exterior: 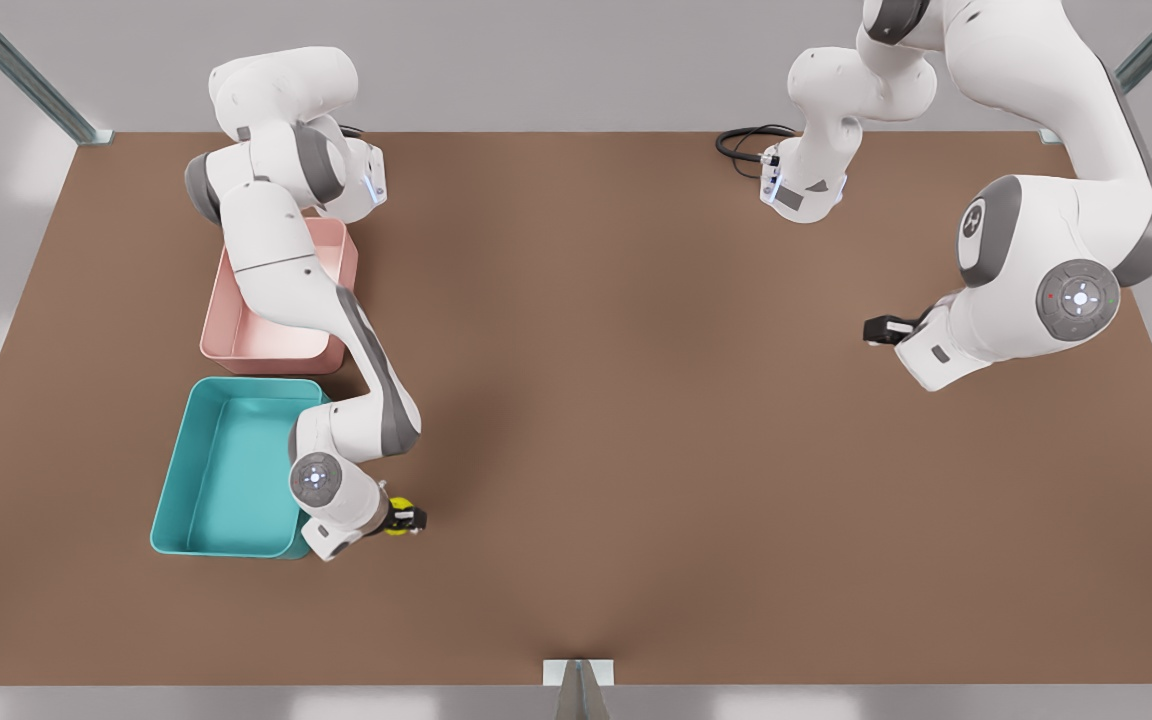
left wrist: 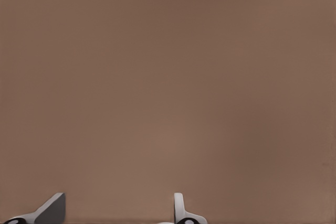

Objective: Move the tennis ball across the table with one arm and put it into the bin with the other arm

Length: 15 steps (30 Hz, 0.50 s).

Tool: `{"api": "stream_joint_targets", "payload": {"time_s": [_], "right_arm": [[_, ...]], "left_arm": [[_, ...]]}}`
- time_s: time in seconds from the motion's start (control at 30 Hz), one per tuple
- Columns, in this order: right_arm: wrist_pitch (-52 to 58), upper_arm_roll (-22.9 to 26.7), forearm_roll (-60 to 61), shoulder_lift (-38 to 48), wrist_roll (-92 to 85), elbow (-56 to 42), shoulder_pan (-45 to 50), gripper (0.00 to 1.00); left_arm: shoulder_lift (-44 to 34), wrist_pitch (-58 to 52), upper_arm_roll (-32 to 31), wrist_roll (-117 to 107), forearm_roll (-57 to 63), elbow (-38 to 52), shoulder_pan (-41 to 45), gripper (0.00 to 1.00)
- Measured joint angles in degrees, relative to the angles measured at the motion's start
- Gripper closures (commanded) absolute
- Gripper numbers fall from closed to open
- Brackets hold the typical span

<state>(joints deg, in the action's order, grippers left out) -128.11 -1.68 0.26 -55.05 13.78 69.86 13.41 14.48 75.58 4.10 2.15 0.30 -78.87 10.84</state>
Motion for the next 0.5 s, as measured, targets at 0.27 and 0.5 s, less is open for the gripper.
{"api": "stream_joint_targets", "payload": {"time_s": [0.27, 0.5], "right_arm": [[-0.6, -0.1, -0.1, 0.7, 1.3, 3.1, 0.3, 0.0], [-1.4, -0.1, -0.4, 0.1, 2.2, 3.0, 0.6, 0.0]], "left_arm": [[0.0, -0.1, 0.0, -2.8, -0.3, 0.0, 0.1, 0.0], [0.1, -0.1, 0.2, -4.4, -0.1, 0.0, -0.2, 0.0]]}}
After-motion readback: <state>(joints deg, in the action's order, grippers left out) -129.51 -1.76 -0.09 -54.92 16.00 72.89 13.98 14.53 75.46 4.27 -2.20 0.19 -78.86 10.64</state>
